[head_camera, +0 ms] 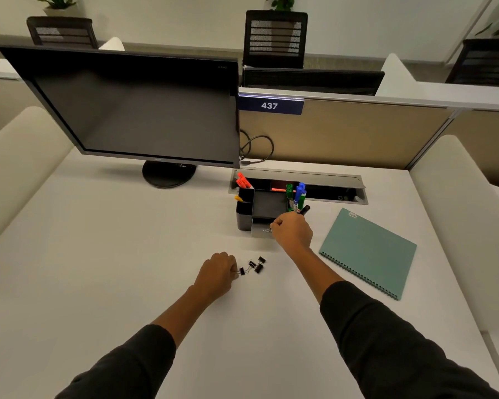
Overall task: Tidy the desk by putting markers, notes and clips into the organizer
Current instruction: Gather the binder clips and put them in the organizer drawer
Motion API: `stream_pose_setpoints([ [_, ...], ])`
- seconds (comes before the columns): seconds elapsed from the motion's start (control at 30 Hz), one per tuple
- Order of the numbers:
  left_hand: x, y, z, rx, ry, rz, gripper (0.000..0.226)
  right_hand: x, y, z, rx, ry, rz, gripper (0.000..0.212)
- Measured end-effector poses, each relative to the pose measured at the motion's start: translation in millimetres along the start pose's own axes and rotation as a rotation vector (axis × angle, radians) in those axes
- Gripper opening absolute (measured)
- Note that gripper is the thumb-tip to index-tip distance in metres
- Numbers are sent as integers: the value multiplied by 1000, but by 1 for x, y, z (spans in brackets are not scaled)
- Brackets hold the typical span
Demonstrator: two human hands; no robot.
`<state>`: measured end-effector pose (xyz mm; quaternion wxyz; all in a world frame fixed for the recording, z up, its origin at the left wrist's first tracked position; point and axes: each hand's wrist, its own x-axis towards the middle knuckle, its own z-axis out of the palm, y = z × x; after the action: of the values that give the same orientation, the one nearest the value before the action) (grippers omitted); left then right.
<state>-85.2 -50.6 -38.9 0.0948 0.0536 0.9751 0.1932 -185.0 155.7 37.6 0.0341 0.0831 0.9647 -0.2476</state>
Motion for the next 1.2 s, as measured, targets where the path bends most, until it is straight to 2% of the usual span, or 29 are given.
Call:
stream_pose_setpoints([
  [0.2, 4, -1, 2, 31, -53, 13, 9, -10, 2, -6, 143, 152, -106, 13],
  [0.37, 3, -2, 4, 125, -79, 77, 15, -29, 7, -1, 256, 273, -367, 10],
  [0.5, 1, -1, 3, 166, -112, 99, 20, -52, 16, 14, 194, 190, -482, 12],
  [0.7, -11, 2, -1, 19, -159, 77, 13, -80, 37, 47, 37, -102, -363, 14],
  [0.77, -13, 0, -3, -58, -124, 65, 17, -85, 40, 54, 10, -156, -326, 16],
  [0.9, -17, -1, -15, -178, -14, 50, 8, -89, 40, 61, -3, -187, -310, 16],
  [1.2, 7, 25, -69, -436, 256, -5, 5, -88, 35, 67, -40, -145, -333, 12],
])
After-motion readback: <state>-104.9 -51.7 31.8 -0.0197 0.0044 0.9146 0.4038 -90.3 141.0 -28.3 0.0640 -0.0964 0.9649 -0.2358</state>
